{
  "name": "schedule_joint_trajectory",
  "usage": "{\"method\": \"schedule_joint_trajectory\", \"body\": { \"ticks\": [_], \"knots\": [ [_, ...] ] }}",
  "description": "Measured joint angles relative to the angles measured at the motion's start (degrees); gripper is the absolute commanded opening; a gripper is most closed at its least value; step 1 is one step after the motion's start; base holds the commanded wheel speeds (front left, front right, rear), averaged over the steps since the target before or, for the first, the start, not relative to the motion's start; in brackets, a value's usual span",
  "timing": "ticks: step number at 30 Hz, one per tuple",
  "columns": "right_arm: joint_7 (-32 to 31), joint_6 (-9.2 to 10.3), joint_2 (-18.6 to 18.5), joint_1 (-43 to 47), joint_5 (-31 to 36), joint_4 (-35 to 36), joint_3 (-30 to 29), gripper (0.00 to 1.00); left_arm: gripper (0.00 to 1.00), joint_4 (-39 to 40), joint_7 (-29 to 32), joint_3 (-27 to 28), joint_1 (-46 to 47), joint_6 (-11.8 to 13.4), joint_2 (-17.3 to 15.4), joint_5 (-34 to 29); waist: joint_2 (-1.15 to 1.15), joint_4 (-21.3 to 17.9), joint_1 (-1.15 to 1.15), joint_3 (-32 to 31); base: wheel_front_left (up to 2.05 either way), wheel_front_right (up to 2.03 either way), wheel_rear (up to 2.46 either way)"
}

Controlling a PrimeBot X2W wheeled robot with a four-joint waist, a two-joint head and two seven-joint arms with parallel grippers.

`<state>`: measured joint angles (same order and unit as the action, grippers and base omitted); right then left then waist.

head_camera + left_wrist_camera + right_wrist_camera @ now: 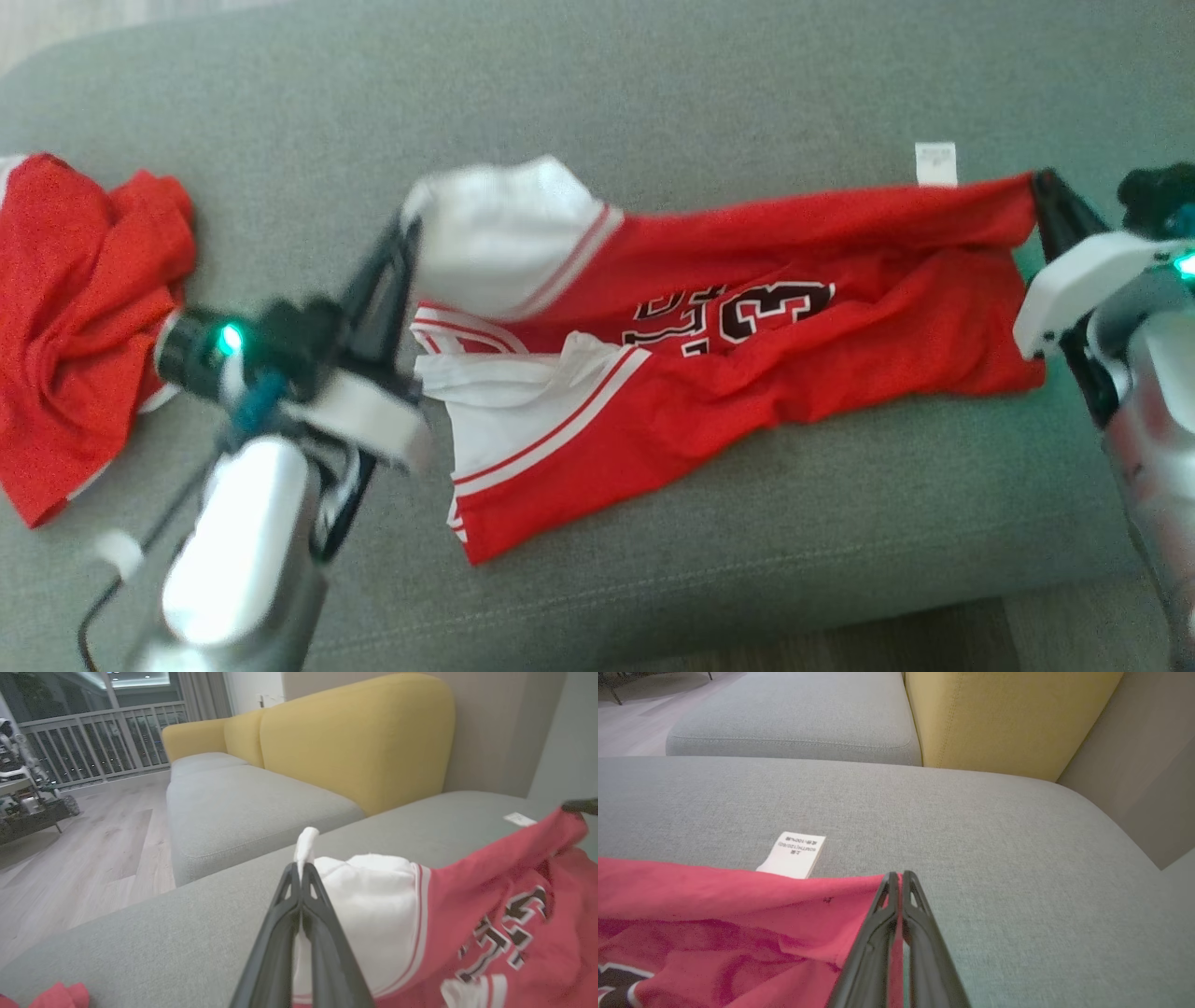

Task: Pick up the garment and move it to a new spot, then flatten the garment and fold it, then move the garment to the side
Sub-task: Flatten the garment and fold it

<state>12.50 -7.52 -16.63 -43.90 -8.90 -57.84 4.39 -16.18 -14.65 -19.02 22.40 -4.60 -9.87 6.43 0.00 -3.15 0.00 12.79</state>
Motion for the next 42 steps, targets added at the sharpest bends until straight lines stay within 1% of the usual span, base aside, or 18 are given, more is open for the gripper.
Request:
{"method": "schedule_joint_trajectory", "body": {
  "ticks": [5, 12, 20, 21, 22, 23, 24, 25, 26, 28, 29, 31, 33, 35, 37, 40, 41, 42],
  "knots": [
    [-2.7, 0.00, -2.4, 4.6, -4.5, 4.7, 3.9, 0.00, 0.00, 3.8, 0.0, -2.4, -5.9, -0.5, -2.5, -2.3, 0.00, 0.3, 0.00, -2.4, 0.00, 0.00, 0.00],
    [-8.3, 0.00, -7.1, 10.5, -8.6, 11.9, 4.4, 0.00, 0.00, 8.7, 0.0, -4.1, -11.7, -0.4, -4.7, -3.3, 0.00, 0.7, 0.00, -4.7, 0.00, 0.00, 0.00],
    [-16.8, 0.00, -8.4, 16.8, -10.5, 18.5, 5.3, 0.00, 0.00, 9.4, 0.8, -7.9, -16.5, -0.6, -8.0, -5.4, 0.00, 0.9, 0.00, -6.1, 0.00, 0.00, 0.00],
    [-18.1, 0.00, -8.5, 17.3, -10.7, 19.0, 5.3, 0.00, 0.00, 9.3, 1.4, -8.5, -16.9, -1.1, -8.4, -5.5, 0.00, 0.8, 0.00, -6.2, 0.00, 0.00, 0.00],
    [-19.3, 0.00, -8.7, 17.8, -10.8, 19.5, 5.2, 0.33, 0.00, 8.9, 2.8, -9.3, -17.2, -1.6, -8.8, -5.5, 0.00, 0.8, 0.00, -6.2, 0.00, 0.00, 0.00],
    [-20.6, 0.00, -8.8, 18.1, -10.8, 19.7, 4.7, 1.00, 0.18, 8.5, 3.8, -10.7, -17.5, -1.8, -9.4, -5.5, 0.00, 0.8, 0.00, -6.2, 0.00, 0.00, 0.00],
    [-21.6, 0.00, -9.0, 18.6, -10.7, 20.1, 4.2, 1.00, 0.49, 8.3, 4.3, -11.5, -17.8, -2.0, -9.7, -5.4, 0.00, 0.8, 0.00, -6.3, 0.00, 0.00, 0.00],
    [-22.5, 0.00, -9.1, 19.1, -10.7, 20.7, 3.7, 1.00, 0.90, 8.2, 4.6, -11.7, -18.2, -2.0, -9.7, -5.1, 0.00, 0.8, 0.00, -6.3, 0.00, 0.00, 0.00],
    [-23.0, 0.00, -9.1, 19.6, -10.7, 21.5, 2.7, 1.00, 1.00, 8.2, 5.0, -11.7, -18.5, -2.0, -9.7, -5.0, 0.00, 0.8, 0.00, -6.4, 0.00, 0.00, 0.00],
    [-23.6, 0.00, -9.0, 20.4, -9.7, 23.4, 0.7, 1.00, 1.00, 8.0, 5.5, -11.5, -18.7, -1.8, -9.7, -4.3, 0.00, 0.8, 0.00, -6.6, 0.00, 0.00, 0.00],
    [-23.6, 0.00, -8.9, 20.8, -9.4, 24.6, -0.5, 1.00, 1.00, 8.0, 5.5, -11.3, -18.7, -1.3, -9.6, -4.0, 0.00, 0.8, 0.00, -6.8, 0.00, 0.00, 0.00],
    [-23.6, 0.00, -8.5, 21.3, -9.2, 27.0, -3.0, 1.00, 1.00, 8.1, 5.1, -9.8, -18.8, 0.3, -9.3, -3.2, 0.00, 0.8, 0.00, -7.3, 0.00, 0.00, 0.00],
    [-22.8, 0.01, -7.0, 21.8, -8.7, 30.1, -6.0, 1.00, 1.00, 8.5, 4.0, -7.5, -18.8, 2.7, -8.1, -1.5, 0.00, 0.7, 0.00, -8.0, 0.00, 0.00, 0.00],
    [-21.3, 0.01, -4.5, 22.5, -8.4, 33.7, -8.6, 1.00, 1.00, 9.4, 2.8, -4.9, -18.8, 4.9, -6.0, 1.2, 0.00, 0.6, 0.00, -8.8, 0.00, 0.00, 0.00],
    [-19.6, 0.01, -1.3, 23.5, -8.1, 37.6, -10.5, 1.00, 1.00, 10.4, 1.5, -2.0, -19.0, 6.6, -3.0, 5.0, 0.00, 0.5, 0.00, -9.6, 0.00, 0.00, 0.00],
    [-17.1, 0.01, 4.2, 26.4, -8.2, 43.1, -12.9, 1.00, 1.00, 12.0, 0.4, 3.4, -19.7, 7.8, 2.1, 12.0, 0.00, 0.3, 0.00, -10.9, 0.00, 0.00, 0.00],
    [-16.1, 0.01, 5.8, 27.8, -8.2, 44.8, -13.3, 1.00, 1.00, 12.5, 0.4, 5.0, -20.2, 8.1, 3.3, 13.5, 0.00, 0.2, 0.00, -11.3, 0.00, 0.00, 0.00],
    [-15.0, 0.01, 7.5, 29.2, -8.1, 46.2, -13.8, 1.00, 1.00, 13.2, 0.4, 6.2, -20.6, 8.2, 3.6, 13.3, 0.00, 0.0, 0.00, -11.6, 0.00, 0.00, 0.00]
  ]
}}
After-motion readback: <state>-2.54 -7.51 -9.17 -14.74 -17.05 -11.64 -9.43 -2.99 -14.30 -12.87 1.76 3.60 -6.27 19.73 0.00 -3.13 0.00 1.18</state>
